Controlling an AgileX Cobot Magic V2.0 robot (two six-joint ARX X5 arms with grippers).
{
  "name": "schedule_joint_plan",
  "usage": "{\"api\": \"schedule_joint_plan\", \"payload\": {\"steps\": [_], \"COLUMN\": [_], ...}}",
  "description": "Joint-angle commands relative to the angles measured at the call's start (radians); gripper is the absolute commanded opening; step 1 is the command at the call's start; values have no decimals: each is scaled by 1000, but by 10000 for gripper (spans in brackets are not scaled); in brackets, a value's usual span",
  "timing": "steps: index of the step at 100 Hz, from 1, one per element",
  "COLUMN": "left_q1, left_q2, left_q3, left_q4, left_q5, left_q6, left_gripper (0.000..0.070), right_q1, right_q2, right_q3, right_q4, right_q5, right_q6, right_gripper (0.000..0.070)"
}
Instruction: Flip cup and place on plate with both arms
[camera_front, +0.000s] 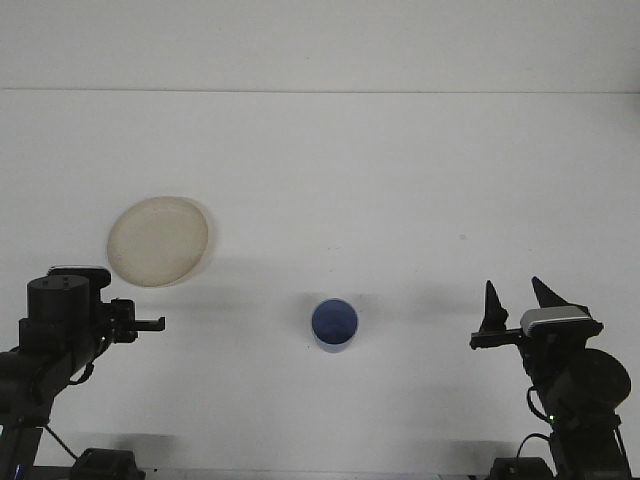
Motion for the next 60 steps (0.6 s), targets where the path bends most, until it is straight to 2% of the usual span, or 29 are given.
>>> {"api": "schedule_joint_plan", "payload": {"steps": [1,10,15,40,60], "left_q1": [-2,-2,-2,-13,-104], "left_q2": [7,7,7,28,128], "left_q3": [18,19,20,63,174], "left_q4": [5,-3,-11,-89,-182], "left_q5": [0,0,0,0,0], "left_q6": [-15,-22,-22,-21,-38], "left_gripper": [234,512,596,615,615], "right_q1": [2,2,2,2,2], "right_q2": [2,2,2,2,2], "right_q3": [8,8,8,8,8], "right_q4": [13,15,18,19,19], "right_q5": [3,3,3,3,3], "right_q6": [13,13,13,13,13], "right_gripper": [479,479,479,479,479]}}
